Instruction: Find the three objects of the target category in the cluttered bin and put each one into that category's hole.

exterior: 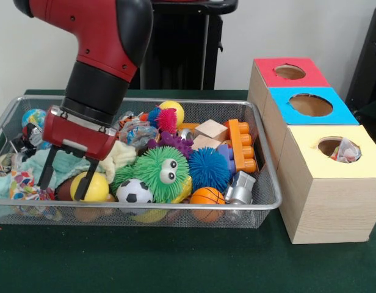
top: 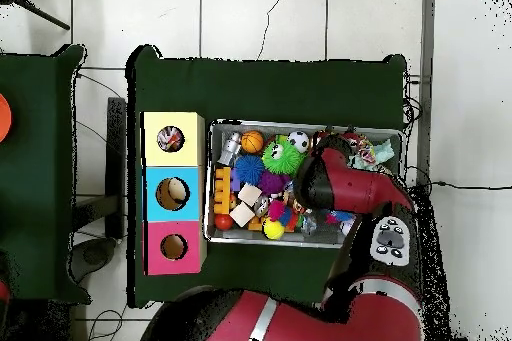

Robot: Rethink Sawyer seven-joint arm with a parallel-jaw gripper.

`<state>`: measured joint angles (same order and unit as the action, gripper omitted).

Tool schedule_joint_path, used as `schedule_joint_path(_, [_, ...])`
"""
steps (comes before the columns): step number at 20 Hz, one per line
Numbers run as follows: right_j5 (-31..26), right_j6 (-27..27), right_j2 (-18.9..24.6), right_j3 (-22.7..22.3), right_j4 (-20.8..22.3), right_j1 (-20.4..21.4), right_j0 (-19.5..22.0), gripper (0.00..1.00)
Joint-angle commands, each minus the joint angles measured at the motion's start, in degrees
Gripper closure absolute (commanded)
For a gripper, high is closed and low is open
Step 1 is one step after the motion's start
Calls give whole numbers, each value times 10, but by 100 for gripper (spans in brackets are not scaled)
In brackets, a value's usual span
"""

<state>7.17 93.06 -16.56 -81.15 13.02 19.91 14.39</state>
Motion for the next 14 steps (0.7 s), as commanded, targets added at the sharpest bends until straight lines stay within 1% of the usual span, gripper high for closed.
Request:
schedule_joint_path(1, [23,81,-46,13,-25,-29,-47,0])
schedule_joint_path(3, [7,85,-61,9,-32,-28,-56,0])
schedule_joint_path(7, [-4,91,-75,0,-38,-25,-63,0])
schedule_joint_path(14, [-16,90,-78,-3,-36,-20,-61,0])
